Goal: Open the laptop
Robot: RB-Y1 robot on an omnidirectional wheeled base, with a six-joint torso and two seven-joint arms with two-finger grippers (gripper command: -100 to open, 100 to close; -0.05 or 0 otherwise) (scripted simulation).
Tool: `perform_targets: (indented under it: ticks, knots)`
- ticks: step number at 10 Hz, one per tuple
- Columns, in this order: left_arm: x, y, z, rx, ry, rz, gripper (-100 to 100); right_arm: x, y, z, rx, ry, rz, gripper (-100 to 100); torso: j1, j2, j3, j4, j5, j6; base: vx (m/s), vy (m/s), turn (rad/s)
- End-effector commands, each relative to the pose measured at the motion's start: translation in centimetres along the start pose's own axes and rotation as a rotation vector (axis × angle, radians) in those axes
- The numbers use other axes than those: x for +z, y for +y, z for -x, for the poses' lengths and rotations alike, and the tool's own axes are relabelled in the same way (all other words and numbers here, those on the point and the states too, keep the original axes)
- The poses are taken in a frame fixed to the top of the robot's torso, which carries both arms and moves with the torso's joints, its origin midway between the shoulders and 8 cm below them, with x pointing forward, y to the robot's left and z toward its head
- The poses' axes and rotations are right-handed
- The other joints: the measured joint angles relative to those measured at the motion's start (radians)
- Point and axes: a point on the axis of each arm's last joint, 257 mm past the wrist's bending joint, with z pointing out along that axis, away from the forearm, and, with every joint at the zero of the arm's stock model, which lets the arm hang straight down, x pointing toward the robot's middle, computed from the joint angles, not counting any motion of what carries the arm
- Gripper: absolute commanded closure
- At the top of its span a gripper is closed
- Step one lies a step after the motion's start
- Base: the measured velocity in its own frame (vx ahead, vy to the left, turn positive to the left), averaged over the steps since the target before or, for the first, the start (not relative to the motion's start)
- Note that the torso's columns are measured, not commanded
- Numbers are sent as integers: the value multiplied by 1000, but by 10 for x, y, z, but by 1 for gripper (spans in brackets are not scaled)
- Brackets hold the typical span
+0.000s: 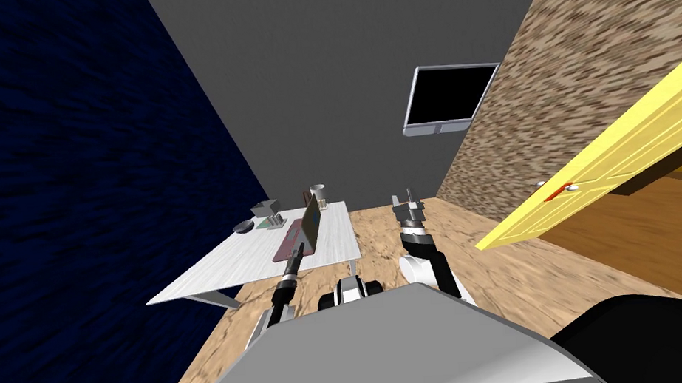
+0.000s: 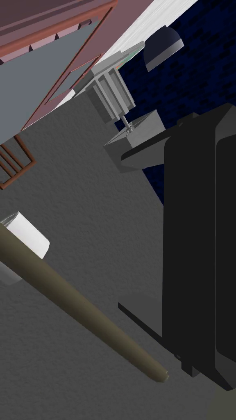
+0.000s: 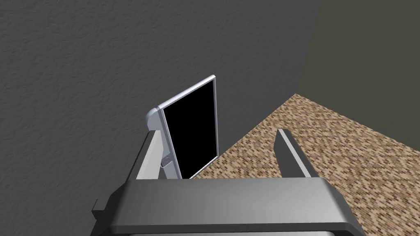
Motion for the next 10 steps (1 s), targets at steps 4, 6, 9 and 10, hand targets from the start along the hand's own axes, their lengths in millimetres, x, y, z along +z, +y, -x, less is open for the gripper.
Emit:
perform_targets:
  ticks: [4,6,9,10]
  knots:
    - [-3,16,-29,29,43,38,-100,0,0,0,0,0,0,0,2,0,0,0,2,2,40,-90,8]
    - [5,15,-19,32,34,39,-100,0,0,0,0,0,0,0,4,-1,0,-1,2,1,34,-29,-20]
    - [9,7,-27,-48,27,34,100,0,0,0,0,0,0,0,4,2,2,0,1,-1,9,10,-9]
    - [12,5,-30,-87,23,36,100,0,0,0,0,0,0,0,10,1,1,-1,6,0,-52,108,3]
